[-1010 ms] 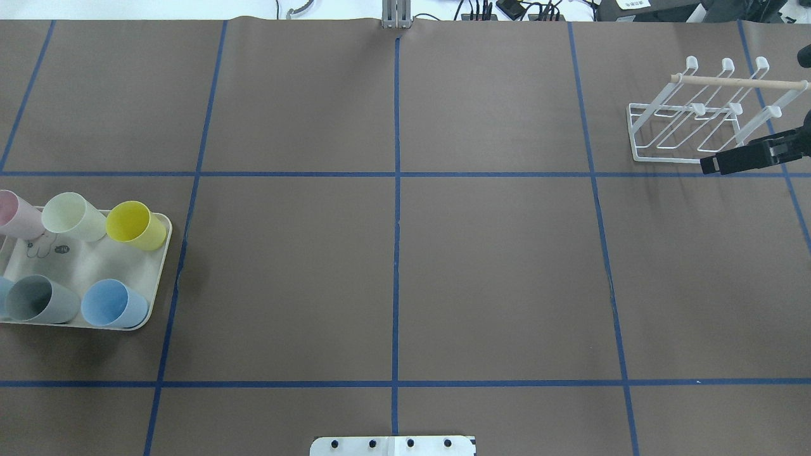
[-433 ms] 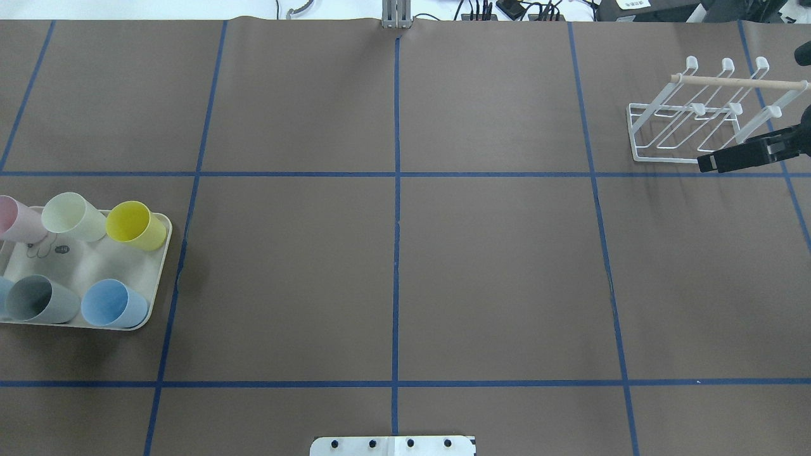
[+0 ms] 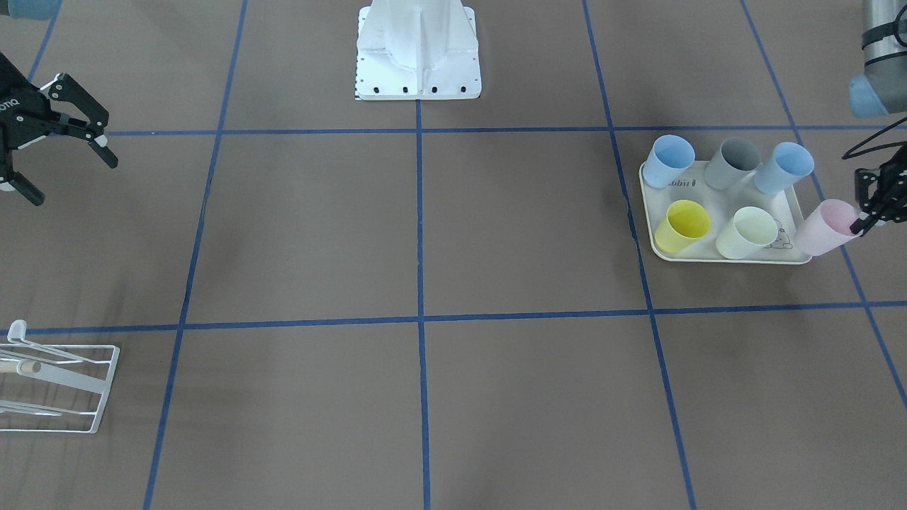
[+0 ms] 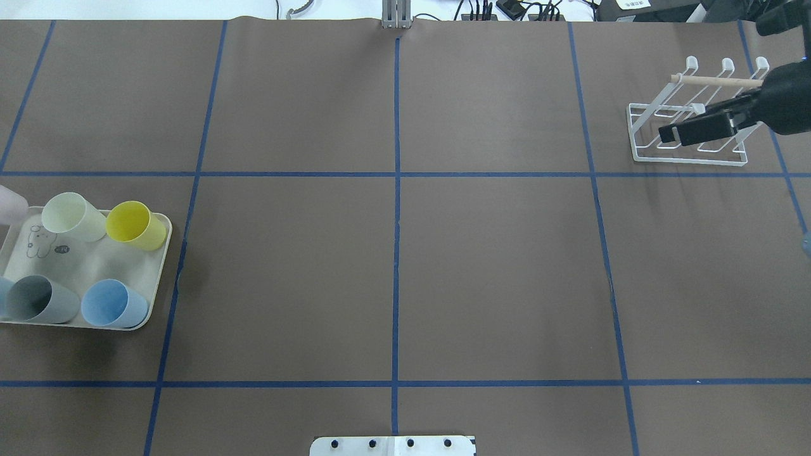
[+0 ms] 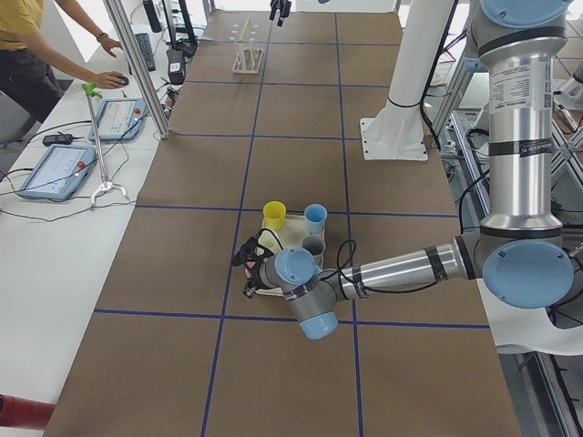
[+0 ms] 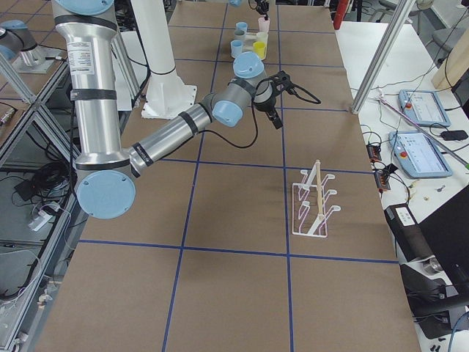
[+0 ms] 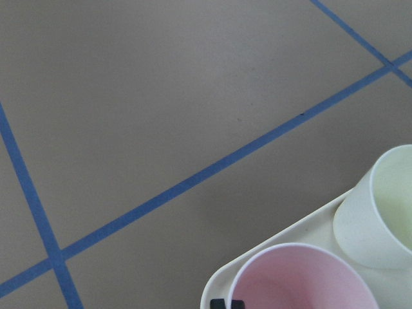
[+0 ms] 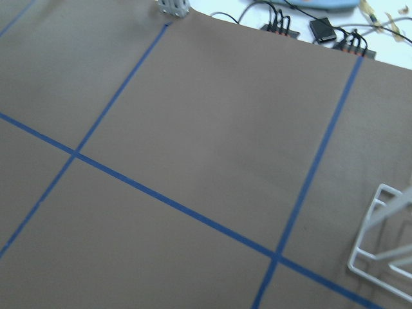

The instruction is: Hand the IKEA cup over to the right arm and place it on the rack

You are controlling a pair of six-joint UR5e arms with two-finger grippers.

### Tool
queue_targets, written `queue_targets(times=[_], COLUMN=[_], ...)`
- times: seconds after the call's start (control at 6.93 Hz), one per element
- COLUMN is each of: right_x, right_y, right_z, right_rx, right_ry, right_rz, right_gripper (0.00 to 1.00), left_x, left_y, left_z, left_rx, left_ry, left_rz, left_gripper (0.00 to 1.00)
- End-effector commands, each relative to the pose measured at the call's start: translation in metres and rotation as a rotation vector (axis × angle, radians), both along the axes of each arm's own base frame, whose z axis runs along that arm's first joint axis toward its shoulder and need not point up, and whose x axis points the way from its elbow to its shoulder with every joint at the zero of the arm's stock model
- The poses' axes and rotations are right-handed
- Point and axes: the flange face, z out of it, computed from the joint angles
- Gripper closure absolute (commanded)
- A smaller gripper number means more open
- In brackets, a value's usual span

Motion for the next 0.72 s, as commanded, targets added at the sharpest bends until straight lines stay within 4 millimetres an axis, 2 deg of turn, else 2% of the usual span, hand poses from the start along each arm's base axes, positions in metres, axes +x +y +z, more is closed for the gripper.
queue_targets(times=[0.0,0.14,0.29,0.43,0.58], right_x=[-0.047,-0.066,-0.104,-0.152,-0.194], right_y=[-0.023,-0.021,-0.008,0.016,0.019], right_z=[0.004,0.009,0.017,0.010,-0.033], right_rx=[0.208,0.321,0.416,0.494,0.563], right_ry=[-0.097,-0.121,-0.167,-0.211,-0.264], right_rz=[-0.052,-0.023,-0.019,-0.047,-0.086], right_gripper=[0.01,0.01,0.01,0.01,0.01], left_x=[-0.035,-0.036,-0.034,-0.029,-0.007], left_y=[-0.028,-0.031,-0.022,-0.014,0.001], left_z=[-0.090,-0.157,-0.222,-0.279,-0.316], left_rx=[-0.019,-0.050,-0.132,-0.201,-0.249], left_ry=[0.053,0.072,0.152,0.279,0.358], left_rz=[-0.024,-0.010,-0.036,-0.070,0.006], left_gripper=[1.00,1.00,1.00,1.00,1.00])
